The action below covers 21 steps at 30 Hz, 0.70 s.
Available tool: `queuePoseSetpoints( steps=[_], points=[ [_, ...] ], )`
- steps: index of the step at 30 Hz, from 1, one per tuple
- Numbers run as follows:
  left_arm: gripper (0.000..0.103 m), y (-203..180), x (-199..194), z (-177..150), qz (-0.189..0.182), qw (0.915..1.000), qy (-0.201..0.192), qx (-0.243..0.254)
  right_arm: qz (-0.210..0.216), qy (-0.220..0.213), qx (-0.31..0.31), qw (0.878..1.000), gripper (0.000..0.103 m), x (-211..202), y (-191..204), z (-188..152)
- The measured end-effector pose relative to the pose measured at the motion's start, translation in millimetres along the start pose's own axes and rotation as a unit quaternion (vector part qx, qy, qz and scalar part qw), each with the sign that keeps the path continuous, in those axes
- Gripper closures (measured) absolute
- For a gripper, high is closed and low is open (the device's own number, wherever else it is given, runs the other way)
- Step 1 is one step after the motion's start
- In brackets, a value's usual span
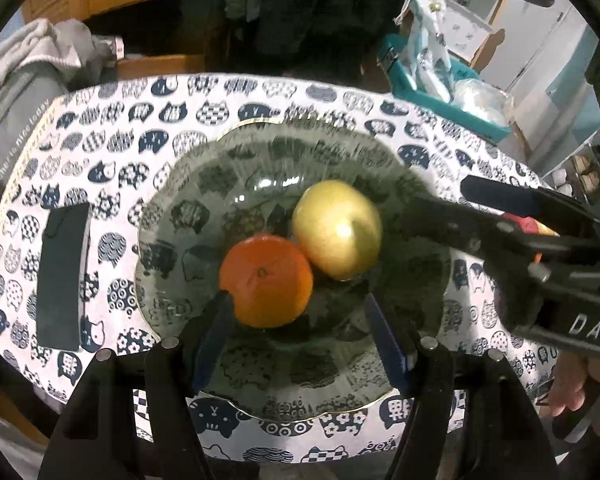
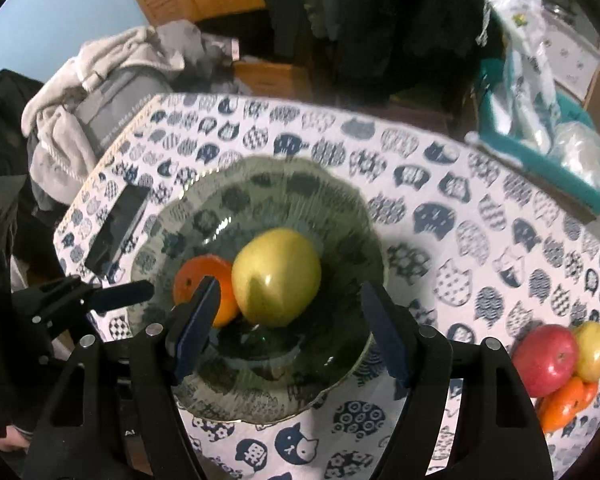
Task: Organize fruits
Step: 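Raise both open tools away from the bowl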
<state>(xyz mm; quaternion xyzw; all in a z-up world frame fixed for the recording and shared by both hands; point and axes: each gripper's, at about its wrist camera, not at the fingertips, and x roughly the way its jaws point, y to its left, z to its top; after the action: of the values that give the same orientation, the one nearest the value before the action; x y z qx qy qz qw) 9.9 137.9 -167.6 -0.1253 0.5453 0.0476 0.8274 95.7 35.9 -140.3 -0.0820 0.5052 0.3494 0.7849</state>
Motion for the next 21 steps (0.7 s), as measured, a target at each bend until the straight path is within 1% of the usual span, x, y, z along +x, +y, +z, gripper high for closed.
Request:
queuePoseSetpoints(
  steps=[8,9,10,12,17,21],
  points=[
    [0.033,-9.7,-31.8,7.8,-0.008,0.9992,-0.039,0.004,-0.021,-0.054,0.004,0.998,0.029,-44.6,-4.4,9.7],
    [0.032,-11.3,-35.7,8.6,-0.008,0.9990,-0.044,0.006,-0.024,-0.060,0.003,0.998,0.029,-50.1,-4.6,10.4],
    [0.028,-13.2,-40.2,9.8,-0.008,0.9986,-0.051,0.008,-0.028,-0.067,0.002,0.997,0.029,-57.0,-4.9,11.2],
    [0.026,-16.6,-49.0,11.5,-0.007,0.9977,-0.066,0.012,-0.033,-0.078,0.002,0.996,0.029,-67.2,-5.5,11.9],
    [0.026,-28.2,-65.5,15.8,-0.009,0.9955,-0.090,0.026,-0.031,-0.104,0.004,0.994,0.029,-94.3,-5.7,12.8],
    [0.026,-37.3,-74.9,17.1,-0.012,0.9940,-0.102,0.038,-0.036,-0.123,0.002,0.992,0.027,-116.0,-5.2,11.9]
  ],
)
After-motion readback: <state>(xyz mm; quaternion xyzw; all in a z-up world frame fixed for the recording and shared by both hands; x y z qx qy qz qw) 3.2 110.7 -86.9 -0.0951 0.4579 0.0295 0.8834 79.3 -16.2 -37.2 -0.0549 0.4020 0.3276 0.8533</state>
